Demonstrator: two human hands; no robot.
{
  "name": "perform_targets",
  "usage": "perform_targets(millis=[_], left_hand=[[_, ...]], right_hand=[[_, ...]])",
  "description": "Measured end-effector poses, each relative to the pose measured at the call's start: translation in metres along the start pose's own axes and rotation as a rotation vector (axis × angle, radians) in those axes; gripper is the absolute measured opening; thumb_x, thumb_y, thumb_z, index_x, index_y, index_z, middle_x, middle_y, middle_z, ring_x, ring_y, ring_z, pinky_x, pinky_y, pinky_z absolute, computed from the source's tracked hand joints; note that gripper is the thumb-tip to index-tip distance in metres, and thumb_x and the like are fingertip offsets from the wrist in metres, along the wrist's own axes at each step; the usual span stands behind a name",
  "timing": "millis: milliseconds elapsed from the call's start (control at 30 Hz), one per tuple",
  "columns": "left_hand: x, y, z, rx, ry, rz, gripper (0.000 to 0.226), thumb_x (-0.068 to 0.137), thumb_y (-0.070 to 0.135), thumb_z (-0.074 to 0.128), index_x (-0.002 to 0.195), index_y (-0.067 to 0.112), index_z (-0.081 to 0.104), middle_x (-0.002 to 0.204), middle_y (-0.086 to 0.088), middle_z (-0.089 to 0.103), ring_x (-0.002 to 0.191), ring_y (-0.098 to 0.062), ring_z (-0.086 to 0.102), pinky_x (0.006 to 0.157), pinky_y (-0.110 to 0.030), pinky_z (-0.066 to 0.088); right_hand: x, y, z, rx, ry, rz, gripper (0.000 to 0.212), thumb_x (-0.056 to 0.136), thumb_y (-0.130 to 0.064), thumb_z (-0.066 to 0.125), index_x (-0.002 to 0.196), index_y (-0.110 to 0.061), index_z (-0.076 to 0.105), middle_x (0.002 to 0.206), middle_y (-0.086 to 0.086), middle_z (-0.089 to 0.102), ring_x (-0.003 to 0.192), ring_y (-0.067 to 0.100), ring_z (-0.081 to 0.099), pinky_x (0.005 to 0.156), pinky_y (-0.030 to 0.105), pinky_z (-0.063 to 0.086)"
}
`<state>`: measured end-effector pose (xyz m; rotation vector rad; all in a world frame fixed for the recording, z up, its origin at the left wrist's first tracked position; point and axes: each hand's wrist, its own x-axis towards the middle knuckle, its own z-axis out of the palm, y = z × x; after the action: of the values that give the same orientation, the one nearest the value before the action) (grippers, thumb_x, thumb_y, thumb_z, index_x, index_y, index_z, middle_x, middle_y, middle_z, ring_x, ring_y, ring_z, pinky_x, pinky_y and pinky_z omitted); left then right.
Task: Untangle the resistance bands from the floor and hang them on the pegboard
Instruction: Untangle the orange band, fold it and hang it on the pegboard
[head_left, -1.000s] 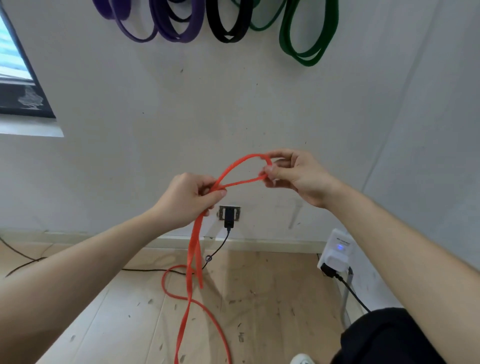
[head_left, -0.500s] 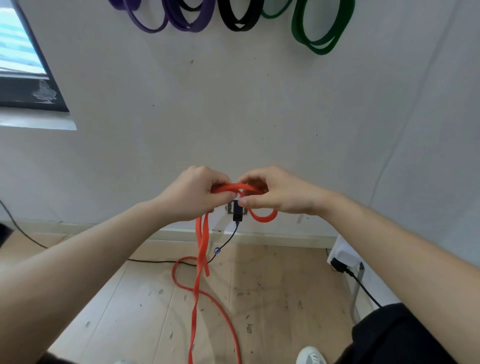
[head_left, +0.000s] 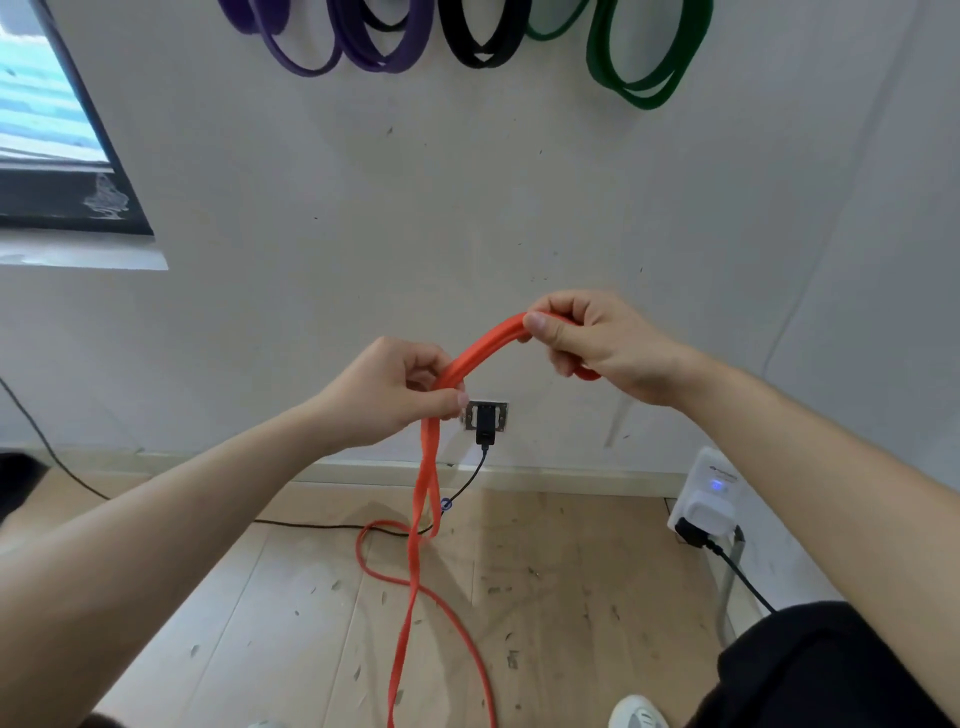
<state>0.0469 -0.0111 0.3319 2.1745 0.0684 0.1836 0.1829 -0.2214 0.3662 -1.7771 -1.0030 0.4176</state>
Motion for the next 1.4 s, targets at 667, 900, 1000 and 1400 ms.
perform_targets(millis=[667,900,1000,1400], left_hand=[[0.000,0.007,-0.010,-0.171,0.233,0.072,0.012,0.095,0.018,0.069,0.101,0.025,0.077,0.085,0.000,0.076,0.084,-0.018,0.075,0.089,-0.036,0.061],[-0.007,0.015,-0.005,-0.078,0.126,0.138,0.015,0.094,0.019,0.069,0.104,0.026,0.079,0.090,0.003,0.077,0.080,-0.024,0.074,0.081,-0.039,0.063],[-0.008,0.019,-0.002,-0.068,0.104,0.167,0.016,0.094,0.020,0.069,0.106,0.024,0.079,0.092,-0.001,0.078,0.082,-0.025,0.073,0.080,-0.040,0.063],[-0.005,0.014,-0.001,-0.039,0.091,0.105,0.016,0.087,0.016,0.079,0.101,0.022,0.079,0.089,-0.002,0.078,0.086,-0.020,0.073,0.082,-0.030,0.061]], right_hand=[[-0.008,0.053,-0.015,-0.081,-0.271,0.258,0.020,0.090,-0.020,0.071,0.109,-0.021,0.071,0.103,0.008,0.073,0.096,0.021,0.070,0.087,0.028,0.054],[-0.001,0.028,0.008,-0.208,-0.276,0.139,0.088,0.068,-0.052,0.083,0.144,-0.033,0.045,0.135,-0.014,0.059,0.129,0.005,0.051,0.107,0.031,0.039],[-0.002,0.009,0.020,-0.126,-0.219,0.040,0.075,0.074,-0.055,0.076,0.139,-0.028,0.052,0.128,-0.009,0.066,0.123,0.008,0.059,0.109,0.040,0.043],[-0.003,-0.015,0.028,-0.194,-0.018,-0.056,0.022,0.096,-0.033,0.061,0.093,-0.014,0.072,0.075,0.006,0.061,0.060,-0.002,0.053,0.063,0.021,0.052]])
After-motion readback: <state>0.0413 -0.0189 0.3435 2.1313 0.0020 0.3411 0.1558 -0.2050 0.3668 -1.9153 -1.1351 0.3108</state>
